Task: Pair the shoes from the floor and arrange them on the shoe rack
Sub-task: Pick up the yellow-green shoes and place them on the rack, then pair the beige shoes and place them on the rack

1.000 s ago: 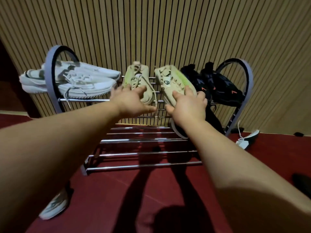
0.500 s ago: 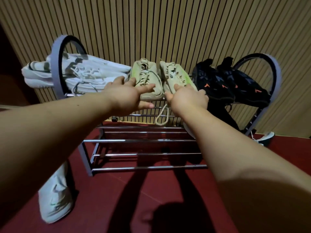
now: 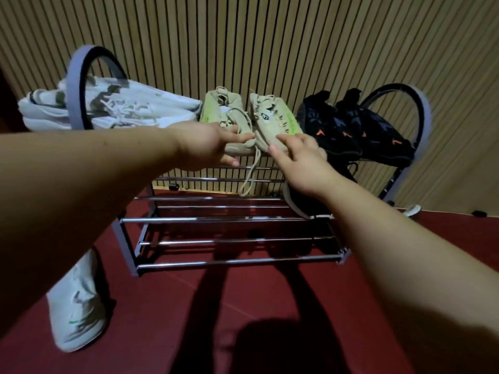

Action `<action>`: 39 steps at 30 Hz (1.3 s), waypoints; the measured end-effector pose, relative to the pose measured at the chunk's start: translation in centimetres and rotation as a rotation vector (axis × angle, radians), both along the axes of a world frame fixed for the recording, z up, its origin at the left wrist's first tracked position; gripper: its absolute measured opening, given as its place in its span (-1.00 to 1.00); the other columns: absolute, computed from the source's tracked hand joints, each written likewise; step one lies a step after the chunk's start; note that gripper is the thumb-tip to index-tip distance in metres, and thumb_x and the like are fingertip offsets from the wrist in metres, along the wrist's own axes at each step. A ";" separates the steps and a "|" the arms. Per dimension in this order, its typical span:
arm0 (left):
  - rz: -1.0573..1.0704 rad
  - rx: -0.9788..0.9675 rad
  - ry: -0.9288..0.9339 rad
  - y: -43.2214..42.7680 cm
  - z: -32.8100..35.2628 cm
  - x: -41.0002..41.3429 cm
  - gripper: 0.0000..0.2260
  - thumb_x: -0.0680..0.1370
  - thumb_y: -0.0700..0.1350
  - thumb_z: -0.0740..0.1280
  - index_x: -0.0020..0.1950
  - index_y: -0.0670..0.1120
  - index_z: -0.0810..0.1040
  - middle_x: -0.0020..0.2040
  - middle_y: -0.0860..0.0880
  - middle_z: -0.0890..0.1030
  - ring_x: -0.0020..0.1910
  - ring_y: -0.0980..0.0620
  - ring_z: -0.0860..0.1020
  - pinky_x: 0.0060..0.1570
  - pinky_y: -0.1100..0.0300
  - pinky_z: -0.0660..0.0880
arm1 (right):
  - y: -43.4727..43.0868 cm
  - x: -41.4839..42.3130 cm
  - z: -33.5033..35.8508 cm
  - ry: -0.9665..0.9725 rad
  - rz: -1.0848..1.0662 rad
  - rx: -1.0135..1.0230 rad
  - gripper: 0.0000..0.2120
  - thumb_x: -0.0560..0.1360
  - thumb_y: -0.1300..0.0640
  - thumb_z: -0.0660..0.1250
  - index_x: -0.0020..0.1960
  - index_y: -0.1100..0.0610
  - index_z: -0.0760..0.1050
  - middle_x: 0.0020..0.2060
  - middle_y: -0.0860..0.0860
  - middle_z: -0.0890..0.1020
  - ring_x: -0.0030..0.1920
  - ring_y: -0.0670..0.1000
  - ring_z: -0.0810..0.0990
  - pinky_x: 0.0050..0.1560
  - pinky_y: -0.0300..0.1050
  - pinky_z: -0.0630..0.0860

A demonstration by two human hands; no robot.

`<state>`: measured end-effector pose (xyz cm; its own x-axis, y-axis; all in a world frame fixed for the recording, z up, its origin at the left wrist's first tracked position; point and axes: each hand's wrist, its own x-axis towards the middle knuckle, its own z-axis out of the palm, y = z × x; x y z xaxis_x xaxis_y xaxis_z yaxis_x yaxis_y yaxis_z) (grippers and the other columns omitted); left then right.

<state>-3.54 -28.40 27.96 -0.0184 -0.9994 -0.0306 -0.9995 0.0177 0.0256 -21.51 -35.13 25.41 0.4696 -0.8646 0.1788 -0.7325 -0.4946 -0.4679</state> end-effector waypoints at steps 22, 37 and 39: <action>0.248 0.315 0.051 4.8 -21.4 -22.7 -0.20 0.49 0.35 0.11 0.54 0.04 -0.22 0.54 -0.19 -0.22 0.49 -0.26 -0.25 0.44 -0.17 -0.16 | 3.3 -26.9 -16.9 0.405 -0.455 0.391 -0.25 0.52 -0.22 0.21 0.54 -0.10 -0.13 0.53 0.11 -0.07 0.50 0.19 -0.01 0.44 0.14 0.03; 0.366 0.695 0.294 -0.2 -32.4 -37.4 -0.07 0.35 0.46 0.20 0.51 0.20 -0.28 0.47 -0.08 -0.45 0.45 -0.29 -0.37 0.36 -0.33 -0.24 | 1.3 -46.5 -24.4 0.660 -0.796 0.573 -0.04 0.42 -0.25 0.34 0.54 -0.06 -0.22 0.50 0.14 0.02 0.49 0.21 0.04 0.41 0.14 0.11; 0.416 0.707 0.303 -1.8 -32.8 -38.0 0.04 0.27 0.49 0.26 0.47 0.23 -0.34 0.44 -0.08 -0.51 0.42 -0.32 -0.42 0.32 -0.40 -0.24 | -0.3 -47.4 -25.3 0.685 -0.815 0.549 -0.01 0.40 -0.28 0.34 0.53 -0.07 -0.26 0.53 0.13 -0.06 0.51 0.22 -0.07 0.44 0.16 0.04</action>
<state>-41.57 -30.24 -4.87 0.2361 -0.6755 -0.6985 -0.8696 -0.4677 0.1584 -68.90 -35.46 0.14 -0.3980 -0.8348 -0.3805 -0.9170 0.3741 0.1385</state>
